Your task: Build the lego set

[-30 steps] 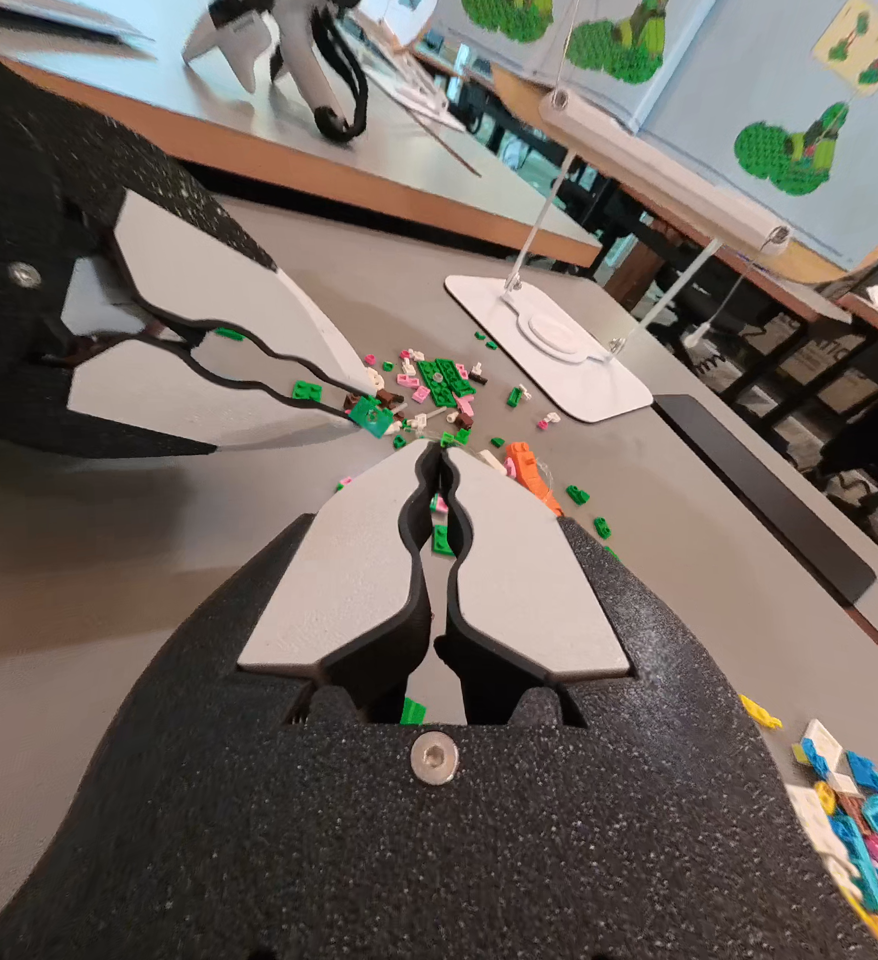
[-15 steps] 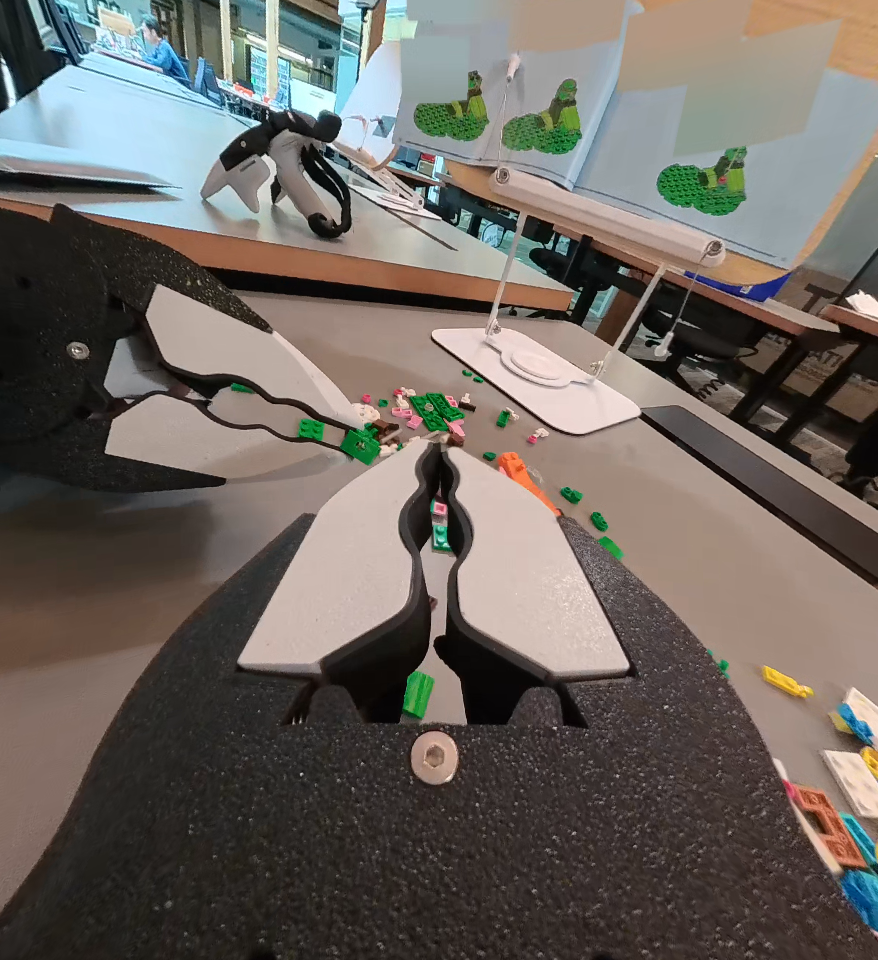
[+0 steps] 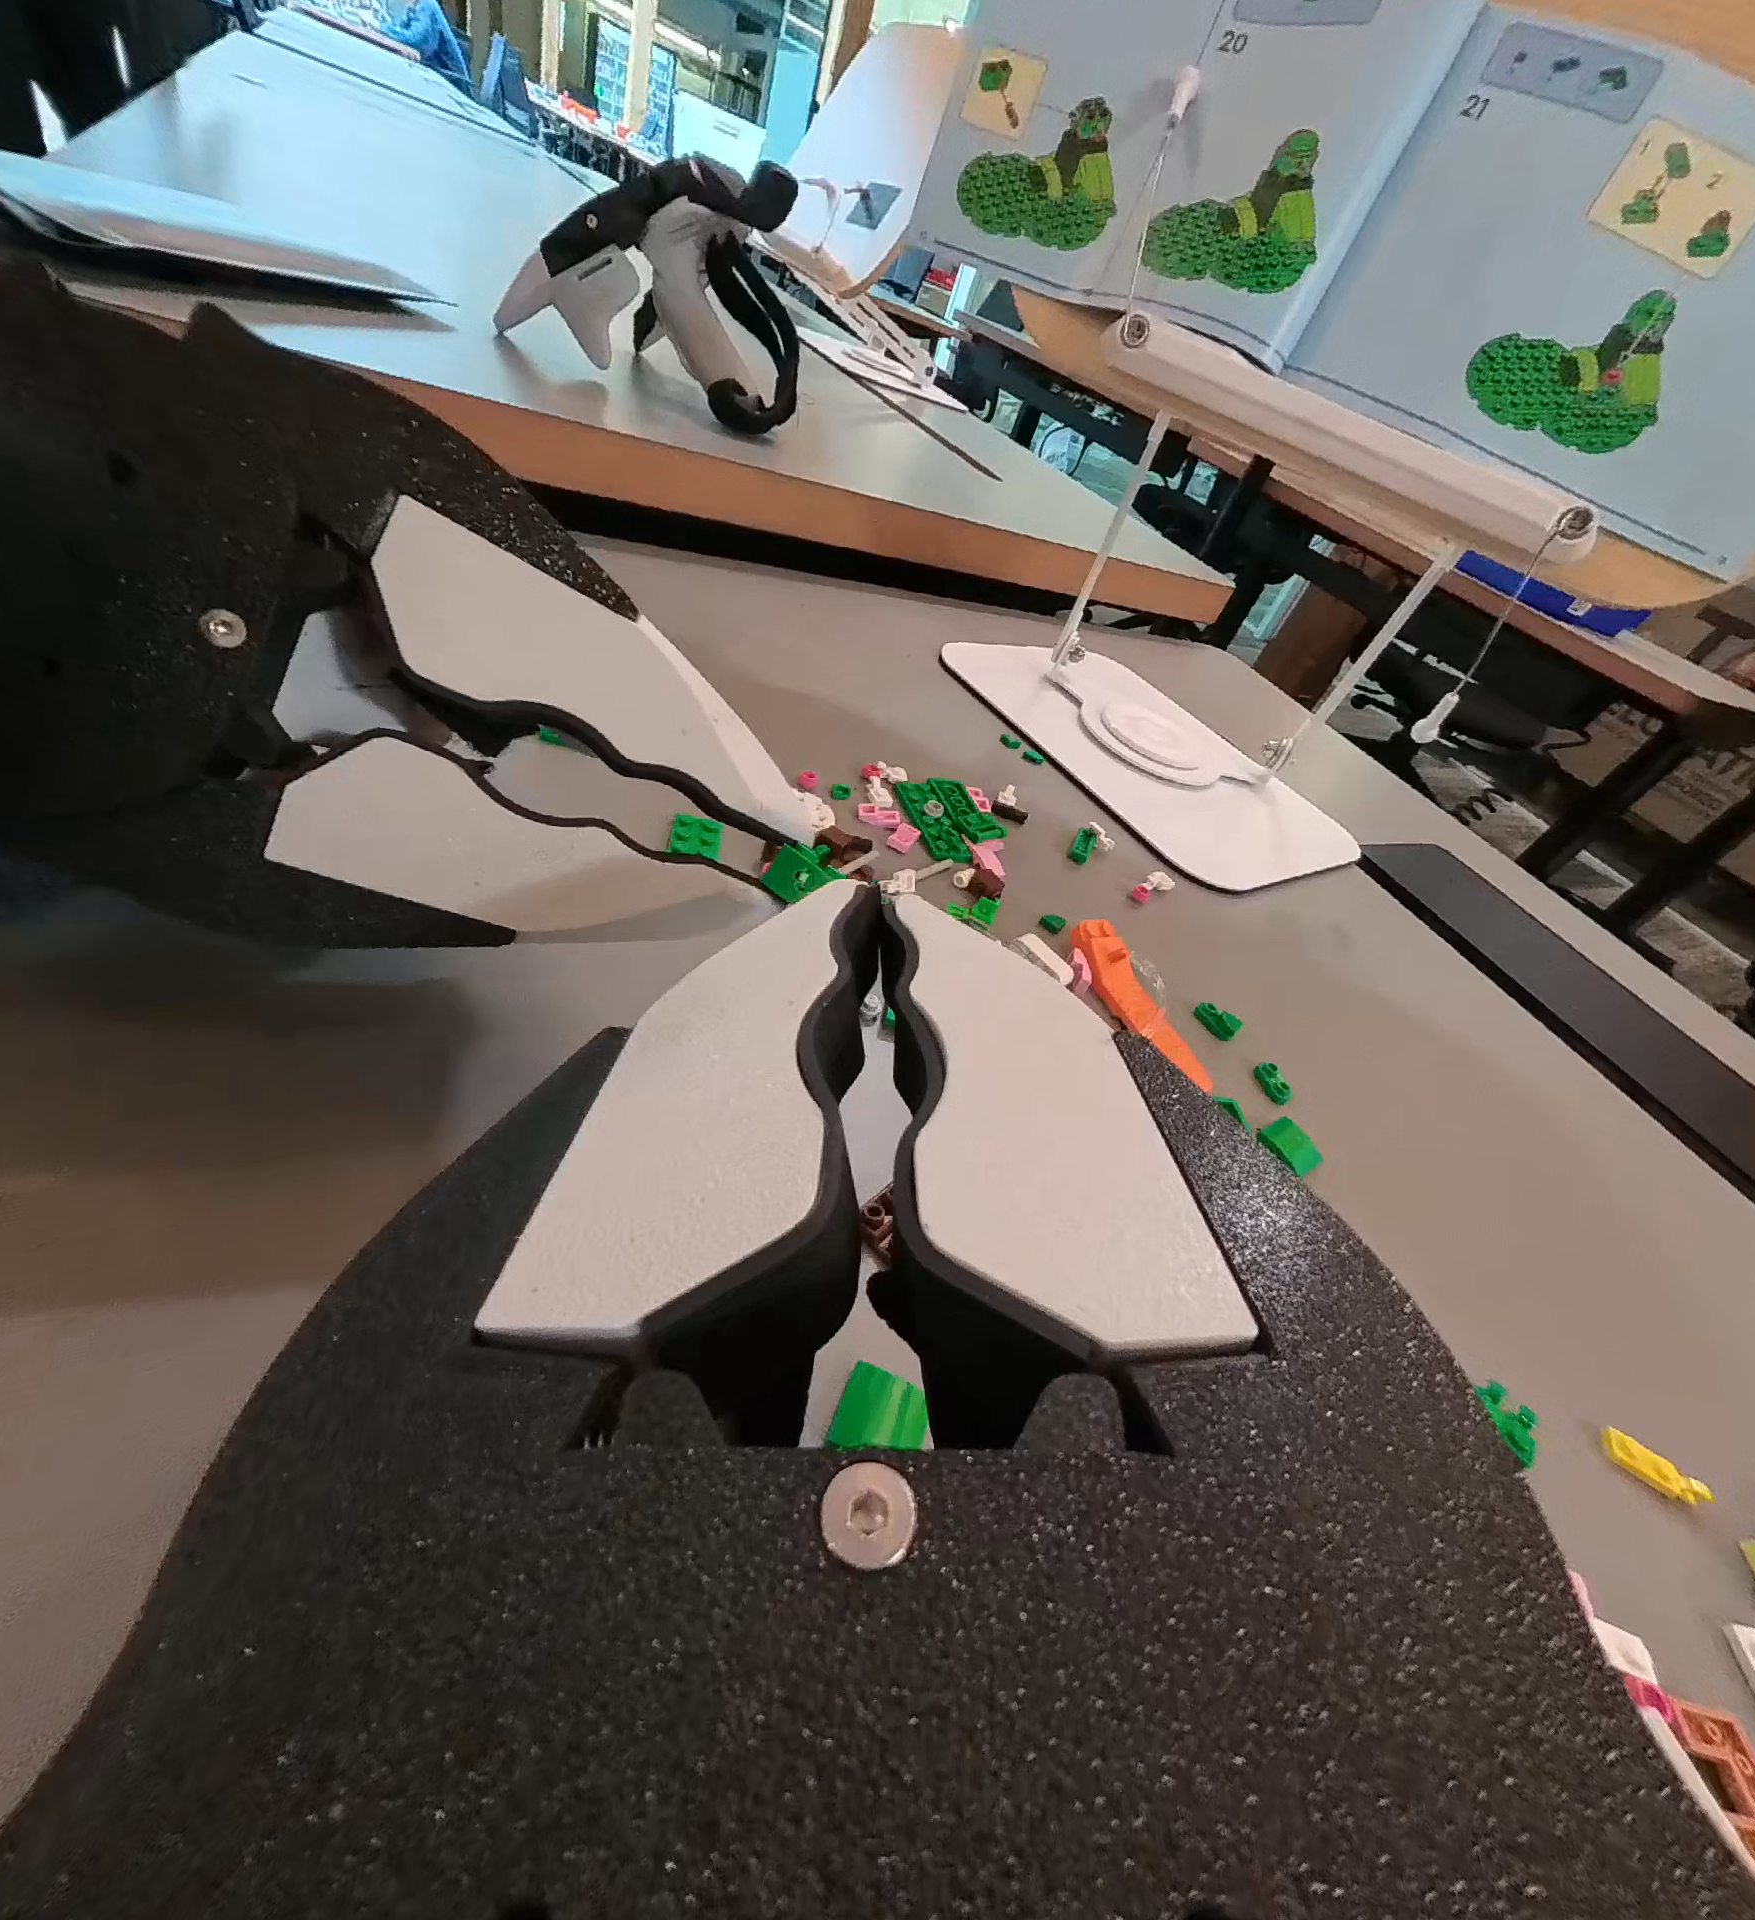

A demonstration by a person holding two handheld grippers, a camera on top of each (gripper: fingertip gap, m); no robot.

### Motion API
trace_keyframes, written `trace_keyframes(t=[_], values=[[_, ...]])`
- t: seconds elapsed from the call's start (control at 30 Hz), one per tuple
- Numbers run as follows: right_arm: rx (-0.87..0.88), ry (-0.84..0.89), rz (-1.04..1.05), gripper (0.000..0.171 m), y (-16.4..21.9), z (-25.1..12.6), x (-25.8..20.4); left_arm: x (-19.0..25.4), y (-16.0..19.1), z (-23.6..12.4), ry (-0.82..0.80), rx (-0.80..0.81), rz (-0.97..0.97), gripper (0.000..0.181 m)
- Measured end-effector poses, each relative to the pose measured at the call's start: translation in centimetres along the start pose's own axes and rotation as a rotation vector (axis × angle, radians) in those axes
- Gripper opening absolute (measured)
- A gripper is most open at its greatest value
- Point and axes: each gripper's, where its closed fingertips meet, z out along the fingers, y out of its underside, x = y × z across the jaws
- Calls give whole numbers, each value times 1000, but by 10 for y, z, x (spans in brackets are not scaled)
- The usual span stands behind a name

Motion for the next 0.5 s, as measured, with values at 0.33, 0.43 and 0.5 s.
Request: trace_keyframes(t=[0.33, 0.43, 0.5], values=[[13, -2, 19, 0, -1, -1, 2, -1, 2, 1, 0, -1, -30, 9], [25, 3, 22, 0, -4, -3, 3, 0, 2, 1, 1, -2, -24, 8], [29, 3, 23, 0, -5, -3, 3, 0, 2, 1, 0, -5, -22, 8]])
